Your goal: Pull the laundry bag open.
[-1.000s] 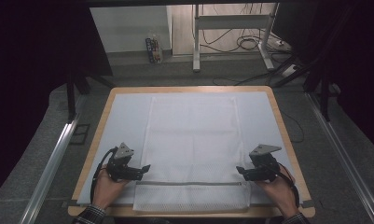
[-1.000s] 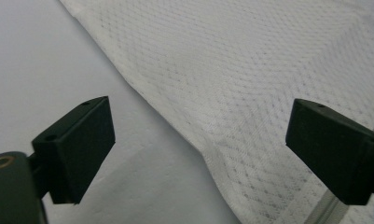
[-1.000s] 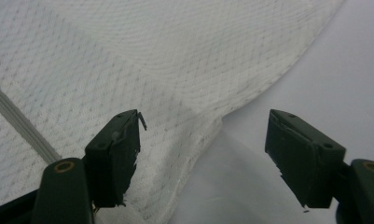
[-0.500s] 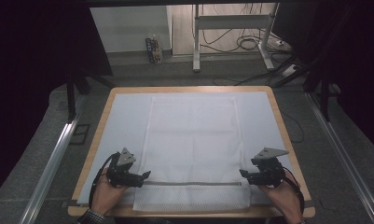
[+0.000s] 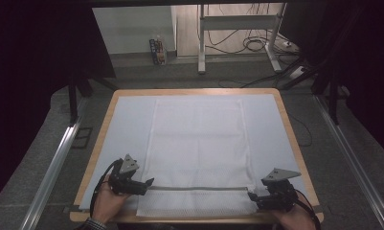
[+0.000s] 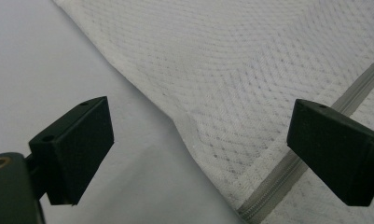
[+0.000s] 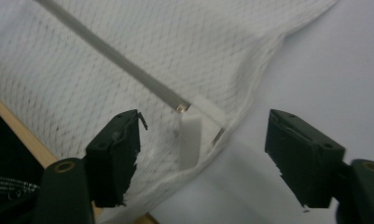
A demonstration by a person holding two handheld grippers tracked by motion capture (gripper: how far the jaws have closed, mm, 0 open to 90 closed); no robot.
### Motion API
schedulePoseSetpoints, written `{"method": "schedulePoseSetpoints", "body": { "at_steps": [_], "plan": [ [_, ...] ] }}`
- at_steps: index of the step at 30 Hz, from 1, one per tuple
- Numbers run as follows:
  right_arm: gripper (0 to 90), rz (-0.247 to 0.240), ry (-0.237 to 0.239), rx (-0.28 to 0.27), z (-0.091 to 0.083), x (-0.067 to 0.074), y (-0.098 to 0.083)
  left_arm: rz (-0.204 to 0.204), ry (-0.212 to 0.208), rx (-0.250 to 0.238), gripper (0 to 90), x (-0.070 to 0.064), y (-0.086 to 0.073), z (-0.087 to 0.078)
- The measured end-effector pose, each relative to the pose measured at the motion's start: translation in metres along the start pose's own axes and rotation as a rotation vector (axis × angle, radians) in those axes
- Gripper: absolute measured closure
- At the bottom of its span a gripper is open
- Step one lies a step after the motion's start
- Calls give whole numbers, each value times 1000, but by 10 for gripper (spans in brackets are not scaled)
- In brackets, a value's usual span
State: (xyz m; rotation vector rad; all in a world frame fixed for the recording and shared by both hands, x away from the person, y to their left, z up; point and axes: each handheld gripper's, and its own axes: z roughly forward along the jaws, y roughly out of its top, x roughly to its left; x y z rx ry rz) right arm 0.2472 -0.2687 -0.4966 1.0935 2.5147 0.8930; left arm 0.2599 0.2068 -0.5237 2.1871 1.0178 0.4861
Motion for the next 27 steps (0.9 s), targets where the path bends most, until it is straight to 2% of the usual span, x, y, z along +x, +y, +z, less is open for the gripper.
{"method": "schedulePoseSetpoints", "body": {
  "at_steps": [1, 6, 7, 8, 9, 13, 15, 16, 22, 23, 24, 27],
  "plan": [
    [209, -9, -2, 28, 4, 4, -2, 3, 2, 1, 70, 0, 0, 0],
    [168, -12, 11, 75, 12, 9, -4, 1, 3, 5, 70, 0, 0, 2],
    [153, -37, -18, 109, 15, 11, -3, 4, 2, 7, 70, 0, 0, 2],
    [153, -37, -18, 109, 15, 11, -3, 5, 1, 8, 70, -1, 0, 2],
    [157, -60, -42, 152, 19, 14, -3, 12, 1, 12, 70, -1, 0, 2],
    [195, -40, -37, 152, 18, 14, -3, 23, 3, 18, 71, -2, 0, 3],
    [260, -12, -54, 152, 17, 17, -3, 31, 3, 20, 70, -3, 0, 3],
    [260, -12, -54, 152, 17, 17, -3, 34, 3, 20, 70, -4, 0, 3],
    [489, 24, -93, 135, 13, 27, -4, 42, 8, 16, 71, -6, 1, 4],
    [572, 26, -95, 133, 12, 30, -4, 44, 8, 17, 71, -6, 2, 4],
    [572, 26, -95, 133, 12, 30, -4, 44, 8, 17, 71, -6, 2, 4],
    [803, 25, -90, 117, 11, 32, -4, 49, 10, 18, 71, -7, 2, 4]
  ]
}}
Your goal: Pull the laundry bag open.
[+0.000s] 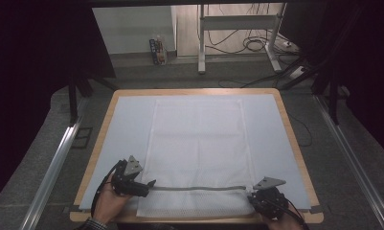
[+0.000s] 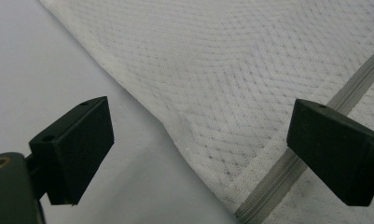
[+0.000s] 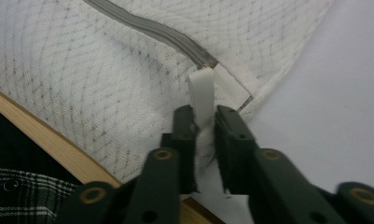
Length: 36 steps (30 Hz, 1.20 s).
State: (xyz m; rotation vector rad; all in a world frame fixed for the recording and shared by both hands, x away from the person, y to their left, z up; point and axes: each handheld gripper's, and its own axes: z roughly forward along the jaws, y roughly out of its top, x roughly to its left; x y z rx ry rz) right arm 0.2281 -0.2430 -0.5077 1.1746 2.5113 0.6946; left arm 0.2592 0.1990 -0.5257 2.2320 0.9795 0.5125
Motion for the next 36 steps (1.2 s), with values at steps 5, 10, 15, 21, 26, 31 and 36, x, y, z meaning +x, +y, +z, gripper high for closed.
{"method": "schedulePoseSetpoints", "body": {
  "at_steps": [5, 10, 15, 21, 26, 31, 36],
  "plan": [
    [861, 53, 79, -15, 0, -9, -1, 3, -8, -12, 73, -1, 2, -1],
    [863, 70, 117, -96, -10, -16, -2, 6, -17, -20, 73, -3, 4, -1],
    [863, 38, 115, -162, -17, -17, -1, 8, -43, -33, 74, -6, 8, -3],
    [863, -15, 112, -253, -24, -15, 0, 23, -129, -56, 61, -17, 22, -1],
    [862, -67, 114, -280, -26, -14, 0, 71, -208, -112, 87, -34, 59, 3],
    [863, -94, 107, -285, -27, -13, 0, 90, -296, -156, 152, -49, 91, 14],
    [862, -126, 102, -287, -28, -14, 0, 150, -344, -159, 230, -70, 125, 38]
  ]
}}
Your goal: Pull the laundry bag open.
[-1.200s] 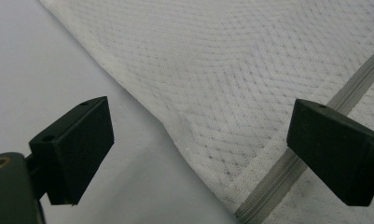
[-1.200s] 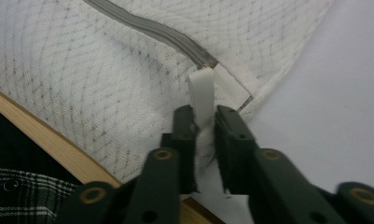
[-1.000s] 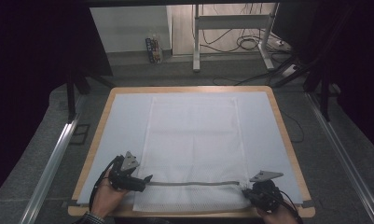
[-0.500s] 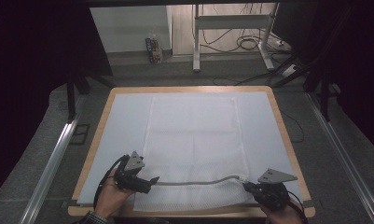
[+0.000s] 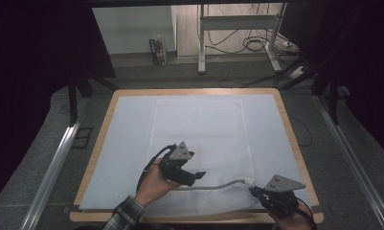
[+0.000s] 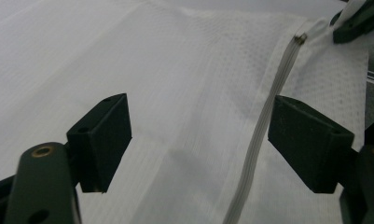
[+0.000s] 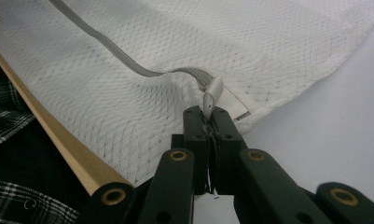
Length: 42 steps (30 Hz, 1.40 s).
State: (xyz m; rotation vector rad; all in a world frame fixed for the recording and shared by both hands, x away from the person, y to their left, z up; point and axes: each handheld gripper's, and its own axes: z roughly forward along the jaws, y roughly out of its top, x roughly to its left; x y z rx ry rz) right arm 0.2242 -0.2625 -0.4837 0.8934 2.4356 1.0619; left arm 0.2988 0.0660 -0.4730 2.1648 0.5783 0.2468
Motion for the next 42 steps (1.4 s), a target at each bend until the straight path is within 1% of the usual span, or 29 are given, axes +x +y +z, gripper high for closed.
{"method": "schedulePoseSetpoints", "body": {
  "at_steps": [1, 2, 3, 4, 5, 6, 7, 8, 9, 10, 11, 14, 17, 20, 21, 22, 23, 24, 27, 30, 32, 35, 36, 37, 38, 39, 40, 41, 42],
  "plan": [
    [862, 0, 0, 0, 0, 0, 0, 6, -13, -2, 230, -2, 5, 6],
    [862, 0, 2, 2, 0, -1, 0, 18, -29, -3, 245, -5, 16, 18],
    [862, -1, 2, 3, 0, -1, 0, 18, -29, -3, 245, -5, 16, 18],
    [862, 0, 3, 3, 0, -1, 0, 34, -41, -2, 245, -8, 27, 30],
    [862, 0, 3, 3, 0, -1, 0, 34, -41, -2, 242, -8, 27, 30],
    [862, -3, 4, 3, 0, -1, 0, 35, -50, -4, 230, -9, 32, 35],
    [862, -3, 4, 3, 0, -1, 0, 39, -55, -6, 230, -11, 37, 41],
    [862, -5, 4, 3, 0, -1, 0, 56, -64, 2, 212, -13, 46, 53],
    [862, -6, 5, 4, 0, -1, 0, 56, -64, 2, 204, -13, 46, 53],
    [862, -8, 5, 4, 0, -1, 0, 52, -82, -3, 196, -17, 55, 66],
    [862, -7, 7, 3, 0, -1, 0, 60, -93, 2, 186, -18, 59, 72],
    [861, -9, 4, -1, -1, -1, 0, 69, -104, 12, 165, -21, 66, 84],
    [861, -12, 4, 0, -1, -1, -1, 74, -134, 21, 142, -28, 75, 100],
    [861, -14, 4, 0, -1, -1, -1, 76, -162, 22, 129, -35, 81, 111],
    [861, -15, 5, 0, -2, -1, -1, 67, -170, 17, 124, -38, 82, 114],
    [861, -17, 5, -1, -2, -1, -1, 83, -175, 25, 124, -42, 83, 116],
    [861, -17, 5, -1, -2, -1, -1, 83, -175, 25, 124, -42, 83, 116],
    [861, -18, 5, -2, -2, -1, -1, 104, -176, 41, 124, -44, 81, 116],
    [861, -17, 5, -2, -3, -2, -1, 119, -165, 61, 128, -44, 78, 115],
    [861, -22, 2, 1, -2, -1, -1, 135, -145, 88, 133, -40, 68, 110],
    [860, -21, 1, 2, -2, -1, -1, 121, -151, 85, 135, -36, 64, 106],
    [860, -25, -4, 5, -1, -1, 0, 113, -150, 74, 208, -33, 61, 100],
    [860, -26, -5, 4, -1, 0, 0, 127, -166, 72, 245, -30, 58, 94],
    [860, -26, -5, 4, -1, 0, 0, 127, -166, 72, 298, -30, 58, 94],
    [860, -28, -5, 3, -2, -1, 0, 118, -194, 64, 355, -29, 57, 92],
    [860, -28, -5, 3, -2, -1, 0, 121, -227, 65, 355, -28, 56, 90],
    [860, -27, -4, 3, -2, -1, 0, 122, -245, 67, 397, -27, 55, 89],
    [860, -27, -5, 3, -2, 0, 0, 120, -258, 73, 479, -28, 54, 89],
    [860, -28, -5, 3, -2, 0, 0, 125, -295, 86, 507, -28, 53, 90]
  ]
}}
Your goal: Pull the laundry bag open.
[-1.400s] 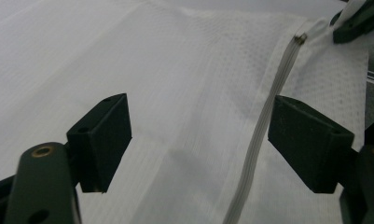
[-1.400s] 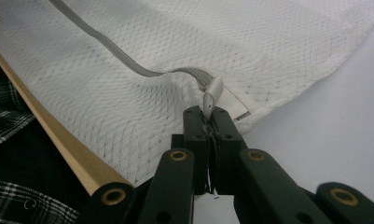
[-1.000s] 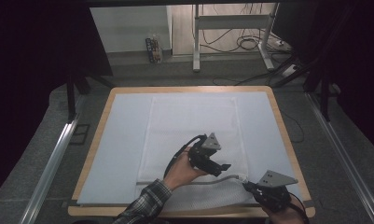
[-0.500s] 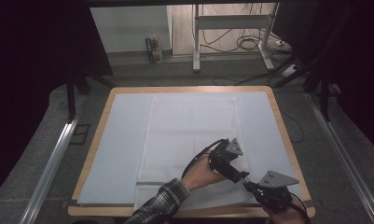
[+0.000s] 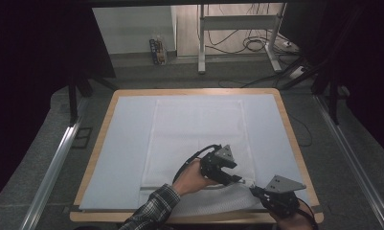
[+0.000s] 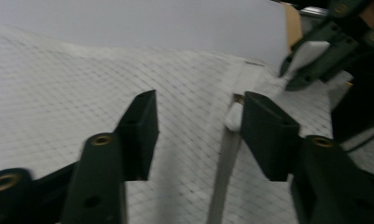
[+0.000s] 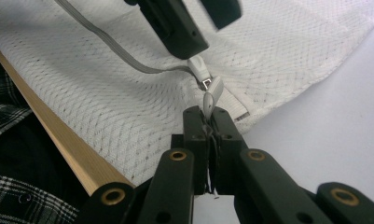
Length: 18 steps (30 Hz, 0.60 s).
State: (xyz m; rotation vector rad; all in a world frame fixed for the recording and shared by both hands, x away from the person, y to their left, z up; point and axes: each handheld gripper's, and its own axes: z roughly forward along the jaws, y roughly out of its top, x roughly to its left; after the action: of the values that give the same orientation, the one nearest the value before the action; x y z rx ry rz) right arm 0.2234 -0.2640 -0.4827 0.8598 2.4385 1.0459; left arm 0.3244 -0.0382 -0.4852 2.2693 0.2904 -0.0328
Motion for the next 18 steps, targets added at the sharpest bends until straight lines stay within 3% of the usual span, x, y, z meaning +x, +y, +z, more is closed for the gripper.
{"method": "schedulePoseSetpoints", "body": {
  "at_steps": [6, 10, 18],
  "plan": [
    [860, -5, -3, 2, 0, 0, 0, 31, -37, 44, 638, -3, -2, 7],
    [860, -7, -11, -1, 0, 1, 0, 24, -64, 45, 711, -4, -1, 9],
    [861, -14, -18, -6, -1, 2, 1, 33, -93, 64, 789, -6, 1, 12]
  ]
}}
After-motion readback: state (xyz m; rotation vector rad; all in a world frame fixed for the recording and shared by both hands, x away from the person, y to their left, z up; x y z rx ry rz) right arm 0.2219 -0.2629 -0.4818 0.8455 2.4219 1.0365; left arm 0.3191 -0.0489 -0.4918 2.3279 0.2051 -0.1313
